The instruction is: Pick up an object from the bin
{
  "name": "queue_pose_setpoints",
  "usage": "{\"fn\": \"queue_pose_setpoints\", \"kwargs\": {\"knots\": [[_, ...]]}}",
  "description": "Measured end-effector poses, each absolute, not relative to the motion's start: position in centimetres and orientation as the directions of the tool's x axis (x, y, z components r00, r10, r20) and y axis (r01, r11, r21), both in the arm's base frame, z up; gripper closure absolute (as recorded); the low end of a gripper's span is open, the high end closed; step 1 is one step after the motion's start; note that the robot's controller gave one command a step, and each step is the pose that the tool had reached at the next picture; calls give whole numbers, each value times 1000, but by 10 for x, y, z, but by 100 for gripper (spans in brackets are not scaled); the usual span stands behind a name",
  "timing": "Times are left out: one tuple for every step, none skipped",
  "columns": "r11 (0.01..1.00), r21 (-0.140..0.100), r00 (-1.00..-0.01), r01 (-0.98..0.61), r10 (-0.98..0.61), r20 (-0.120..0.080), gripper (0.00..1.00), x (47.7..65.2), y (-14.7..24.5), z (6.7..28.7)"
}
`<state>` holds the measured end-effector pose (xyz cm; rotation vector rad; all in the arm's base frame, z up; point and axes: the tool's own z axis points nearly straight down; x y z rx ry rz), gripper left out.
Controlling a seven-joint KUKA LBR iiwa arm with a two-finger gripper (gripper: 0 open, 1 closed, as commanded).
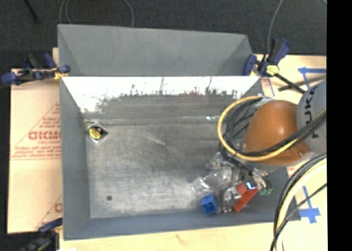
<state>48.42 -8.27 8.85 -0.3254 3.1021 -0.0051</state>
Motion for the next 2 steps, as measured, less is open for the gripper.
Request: {"fn": "queue_pose_setpoints", "kwargs": {"knots": [[978,-6,-978,-207,-207,-25,100,485,-83,88],[956,28,-956,-292,-292,5,100,522,-138,75]]}}
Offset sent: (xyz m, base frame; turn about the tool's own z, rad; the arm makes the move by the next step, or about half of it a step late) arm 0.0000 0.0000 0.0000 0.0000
